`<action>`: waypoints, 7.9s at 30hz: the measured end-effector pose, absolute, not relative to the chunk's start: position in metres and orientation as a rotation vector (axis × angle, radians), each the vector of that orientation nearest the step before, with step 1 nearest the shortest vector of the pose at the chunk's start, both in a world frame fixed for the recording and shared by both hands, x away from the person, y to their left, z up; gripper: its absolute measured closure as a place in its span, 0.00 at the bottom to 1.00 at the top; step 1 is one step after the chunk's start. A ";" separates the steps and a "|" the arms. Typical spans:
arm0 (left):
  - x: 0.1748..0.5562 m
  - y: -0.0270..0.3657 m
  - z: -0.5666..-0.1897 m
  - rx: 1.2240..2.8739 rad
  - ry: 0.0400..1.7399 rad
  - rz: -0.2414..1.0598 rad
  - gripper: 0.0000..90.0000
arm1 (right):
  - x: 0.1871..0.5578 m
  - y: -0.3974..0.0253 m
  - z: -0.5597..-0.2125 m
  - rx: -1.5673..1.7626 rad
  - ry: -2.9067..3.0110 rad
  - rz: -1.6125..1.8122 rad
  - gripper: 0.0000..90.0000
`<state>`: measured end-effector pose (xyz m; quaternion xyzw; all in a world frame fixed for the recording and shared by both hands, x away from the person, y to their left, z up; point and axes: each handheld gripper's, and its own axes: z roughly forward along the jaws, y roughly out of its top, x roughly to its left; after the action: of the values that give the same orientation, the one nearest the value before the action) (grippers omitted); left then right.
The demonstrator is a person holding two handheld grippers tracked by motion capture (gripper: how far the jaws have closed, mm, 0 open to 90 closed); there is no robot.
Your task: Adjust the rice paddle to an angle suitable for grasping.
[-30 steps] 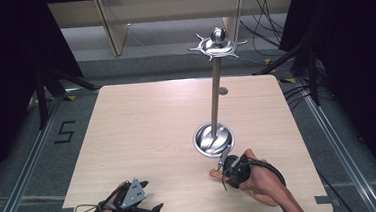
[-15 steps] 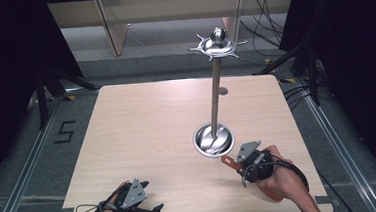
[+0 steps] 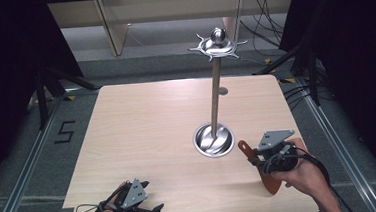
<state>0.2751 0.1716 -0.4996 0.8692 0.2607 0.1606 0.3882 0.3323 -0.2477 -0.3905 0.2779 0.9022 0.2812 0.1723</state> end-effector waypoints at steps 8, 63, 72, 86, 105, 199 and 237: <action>0.275 0.172 -0.500 2.213 0.662 0.408 0.18 | 0.331 -0.260 -0.379 0.817 2.534 0.856 0.74; 0.276 0.173 -0.500 2.217 0.669 0.415 0.18 | 0.342 -0.266 -0.306 0.761 2.307 1.179 0.74; 0.277 0.172 -0.500 2.220 0.669 0.421 0.18 | 0.347 -0.256 -0.291 0.735 2.260 1.221 0.74; 0.277 0.173 -0.499 2.220 0.669 0.412 0.18 | 0.358 -0.243 -0.264 0.694 2.231 1.264 0.74; 0.276 0.173 -0.499 2.209 0.681 0.406 0.18 | 0.369 -0.238 -0.236 0.691 2.194 1.272 0.74; 0.276 0.173 -0.498 2.211 0.674 0.412 0.18 | 0.368 -0.248 -0.256 0.801 2.142 1.385 0.46; 0.278 0.172 -0.497 2.208 0.677 0.400 0.18 | 0.366 -0.265 -0.323 0.922 2.108 1.438 0.40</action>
<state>0.2778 0.1723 -0.4973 0.8681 0.2661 0.1571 0.3884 0.3655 -0.2646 -0.3233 0.3321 0.7592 0.5178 0.2126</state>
